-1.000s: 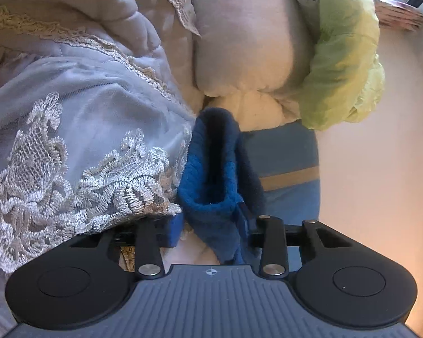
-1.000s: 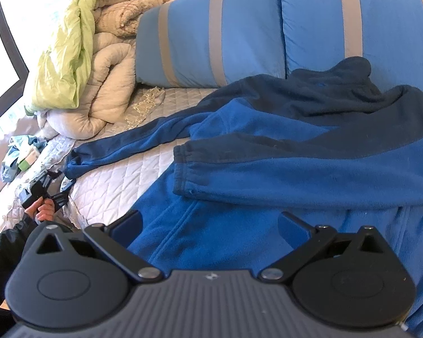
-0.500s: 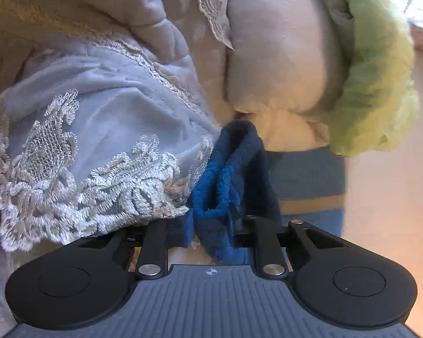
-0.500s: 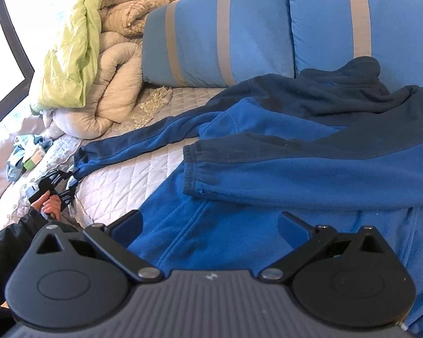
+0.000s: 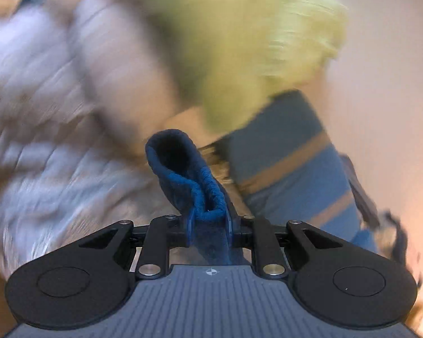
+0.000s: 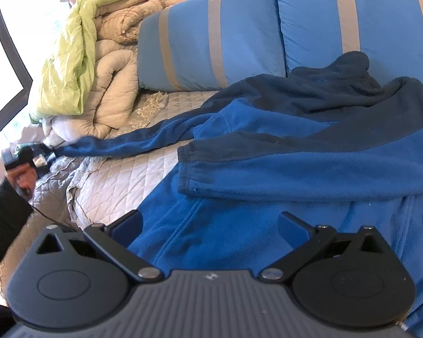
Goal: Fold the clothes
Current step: 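Lift the cuff with the left gripper, stretching the sleeve up off the bed, then grasp the blue sleeve with the right gripper while the left gripper holds the cuff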
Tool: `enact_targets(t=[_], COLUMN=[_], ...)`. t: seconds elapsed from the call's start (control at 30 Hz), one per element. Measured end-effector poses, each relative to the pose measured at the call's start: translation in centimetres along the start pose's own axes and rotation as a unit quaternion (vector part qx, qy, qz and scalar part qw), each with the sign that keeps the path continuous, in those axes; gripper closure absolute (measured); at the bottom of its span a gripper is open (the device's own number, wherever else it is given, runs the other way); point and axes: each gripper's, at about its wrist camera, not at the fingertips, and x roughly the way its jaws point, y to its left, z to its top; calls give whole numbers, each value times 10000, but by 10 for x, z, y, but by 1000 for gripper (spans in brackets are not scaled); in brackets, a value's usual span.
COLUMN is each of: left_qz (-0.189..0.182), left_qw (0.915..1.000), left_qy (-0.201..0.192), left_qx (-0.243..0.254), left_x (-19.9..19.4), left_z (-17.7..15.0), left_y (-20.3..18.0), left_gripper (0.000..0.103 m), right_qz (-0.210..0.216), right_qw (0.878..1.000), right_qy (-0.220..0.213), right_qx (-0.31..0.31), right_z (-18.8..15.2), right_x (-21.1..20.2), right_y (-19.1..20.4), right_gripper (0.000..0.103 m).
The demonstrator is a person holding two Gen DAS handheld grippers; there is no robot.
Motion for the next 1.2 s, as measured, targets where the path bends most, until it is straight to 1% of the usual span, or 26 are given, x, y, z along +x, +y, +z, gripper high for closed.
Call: enact_targets(t=[0.07, 0.17, 0.27, 0.43, 0.57, 0.67, 0.8, 0.9, 1.0, 1.1, 1.13, 1.2], left_qz=[-93, -226, -402, -509, -572, -584, -595, -499, -413, -380, -390, -382], left_qw=[9991, 9962, 9935, 9862, 9788, 9764, 9805, 9823, 9835, 9836, 9836, 9844], left_qy=[16, -2, -51, -268, -363, -389, -346, -319, -252, -235, -239, -217], left_qx=[408, 836, 1065, 1553, 1931, 2040, 1841, 1779, 1741, 1746, 1745, 1706], left_x=[-2, -8, -8, -19, -21, -18, -9, -1, 8, 15, 18, 25], left_z=[10, 25, 42, 64, 79, 88, 93, 91, 93, 99, 101, 106], left_y=[-31, -77, -119, -197, -250, -278, -295, -302, -306, -310, -310, -309], left_gripper=[86, 86, 86, 86, 86, 86, 86, 86, 86, 86, 86, 86], right_qz=[11, 11, -43, -97, -288, -351, -666, -888, -1423, -2012, -2167, -2292], right_qw=[10000, 10000, 9998, 9987, 9957, 9890, 9731, 9655, 9439, 9155, 9079, 8984], right_qy=[1, 22, 83, 224, 283, 173, -197, -469, -667, -786, -786, -785], right_qx=[11, -59, -162, -447, -836, -1428, -2195, -2405, -2904, -3395, -3500, -3663], right_z=[-2, -3, -1, 14, 35, 48, 62, 70, 70, 69, 68, 65], right_x=[0, -1, 2, 8, 20, 37, 75, 109, 154, 199, 213, 240], right_y=[-2, -2, -1, 6, 17, 30, 50, 65, 88, 110, 116, 127], right_gripper=[1, 1, 1, 1, 1, 0, 0, 0, 1, 3, 4, 4])
